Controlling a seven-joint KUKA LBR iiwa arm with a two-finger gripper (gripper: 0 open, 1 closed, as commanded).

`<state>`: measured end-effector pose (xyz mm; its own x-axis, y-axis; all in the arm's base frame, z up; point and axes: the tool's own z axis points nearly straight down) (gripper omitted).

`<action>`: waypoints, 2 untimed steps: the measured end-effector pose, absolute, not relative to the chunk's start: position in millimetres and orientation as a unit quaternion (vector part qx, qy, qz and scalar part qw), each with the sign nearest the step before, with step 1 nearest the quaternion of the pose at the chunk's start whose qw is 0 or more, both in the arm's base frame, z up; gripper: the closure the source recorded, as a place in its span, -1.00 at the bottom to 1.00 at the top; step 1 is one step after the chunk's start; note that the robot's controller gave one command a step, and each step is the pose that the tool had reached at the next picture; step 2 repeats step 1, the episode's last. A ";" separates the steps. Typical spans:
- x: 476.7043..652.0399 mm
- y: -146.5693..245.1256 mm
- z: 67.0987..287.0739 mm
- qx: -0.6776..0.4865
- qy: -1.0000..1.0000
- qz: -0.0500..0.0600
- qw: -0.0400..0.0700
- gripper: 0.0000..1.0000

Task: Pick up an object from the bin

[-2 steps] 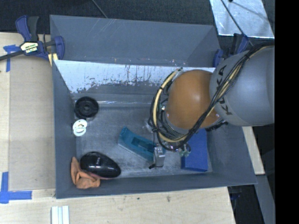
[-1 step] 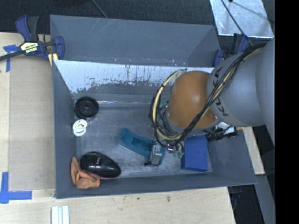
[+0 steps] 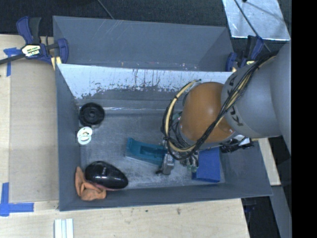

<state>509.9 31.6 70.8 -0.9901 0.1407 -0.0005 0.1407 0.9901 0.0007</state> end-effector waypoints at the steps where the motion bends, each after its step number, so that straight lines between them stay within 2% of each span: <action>1: 509.9 31.6 70.8 0.071 0.997 0.000 0.000 1.00; 2: 509.9 31.6 70.8 0.071 0.997 0.000 0.000 1.00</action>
Offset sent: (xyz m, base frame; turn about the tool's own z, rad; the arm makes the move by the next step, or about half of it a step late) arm -0.0068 -0.0242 0.0587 -0.0400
